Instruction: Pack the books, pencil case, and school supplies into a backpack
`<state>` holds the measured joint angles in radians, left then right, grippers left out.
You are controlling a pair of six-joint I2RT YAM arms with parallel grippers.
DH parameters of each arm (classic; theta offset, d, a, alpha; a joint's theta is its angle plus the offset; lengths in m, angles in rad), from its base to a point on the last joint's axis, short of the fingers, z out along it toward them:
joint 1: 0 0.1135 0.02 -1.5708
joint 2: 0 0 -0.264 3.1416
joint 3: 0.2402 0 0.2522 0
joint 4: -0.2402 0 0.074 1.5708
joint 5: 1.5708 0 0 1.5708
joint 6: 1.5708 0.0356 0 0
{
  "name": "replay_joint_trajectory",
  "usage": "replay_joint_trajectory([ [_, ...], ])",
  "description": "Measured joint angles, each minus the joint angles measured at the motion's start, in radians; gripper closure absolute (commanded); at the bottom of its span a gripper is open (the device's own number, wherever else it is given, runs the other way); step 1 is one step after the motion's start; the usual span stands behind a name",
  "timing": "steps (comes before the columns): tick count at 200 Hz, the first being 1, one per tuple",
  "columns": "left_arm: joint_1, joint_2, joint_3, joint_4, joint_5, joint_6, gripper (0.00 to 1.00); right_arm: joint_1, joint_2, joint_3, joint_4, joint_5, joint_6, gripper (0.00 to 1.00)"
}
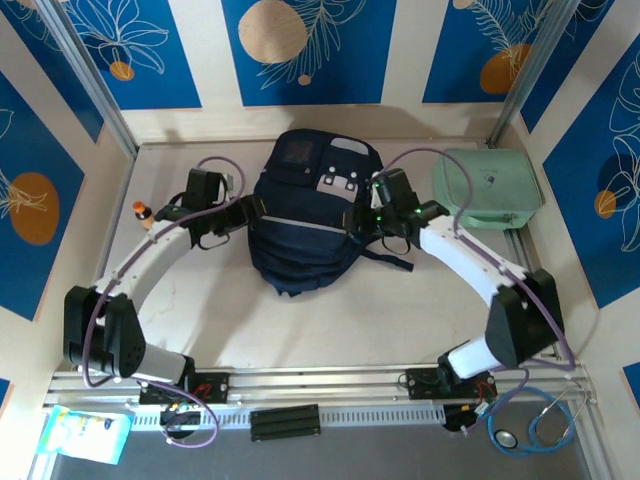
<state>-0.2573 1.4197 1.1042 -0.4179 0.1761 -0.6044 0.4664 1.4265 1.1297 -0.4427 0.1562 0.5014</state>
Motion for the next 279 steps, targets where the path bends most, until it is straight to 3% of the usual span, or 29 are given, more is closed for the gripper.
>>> replay_joint_trajectory([
  [23,0.002,-0.043,0.016,-0.014,-0.123,0.043,0.14,-0.011,-0.127,0.000,0.027,0.079,-0.019,0.15],
  [42,0.004,-0.093,0.011,-0.012,-0.247,0.084,0.01,-0.046,-0.225,-0.026,0.072,0.163,-0.040,0.06],
  [51,0.005,-0.128,-0.011,0.012,-0.312,0.109,0.00,-0.071,-0.272,-0.056,0.097,0.202,-0.042,0.00],
  [96,0.010,-0.343,-0.332,0.253,-0.643,0.260,0.00,-0.209,-0.442,-0.291,0.213,0.367,-0.063,0.01],
  [138,0.020,-0.321,-0.547,0.496,-0.782,0.432,0.01,-0.309,-0.499,-0.556,0.350,0.454,-0.132,0.01],
  [170,0.040,-0.262,-0.642,0.692,-0.787,0.516,0.01,-0.417,-0.452,-0.693,0.488,0.475,-0.141,0.01],
  [197,0.062,-0.197,-0.697,0.846,-0.755,0.562,0.01,-0.425,-0.368,-0.736,0.600,0.457,-0.166,0.01],
  [234,0.085,-0.092,-0.804,1.142,-0.625,0.613,0.01,-0.425,-0.282,-0.792,0.864,0.342,-0.259,0.01],
  [279,0.170,-0.045,-0.829,1.304,-0.443,0.620,0.01,-0.432,-0.143,-0.825,1.108,0.177,-0.349,0.01],
])
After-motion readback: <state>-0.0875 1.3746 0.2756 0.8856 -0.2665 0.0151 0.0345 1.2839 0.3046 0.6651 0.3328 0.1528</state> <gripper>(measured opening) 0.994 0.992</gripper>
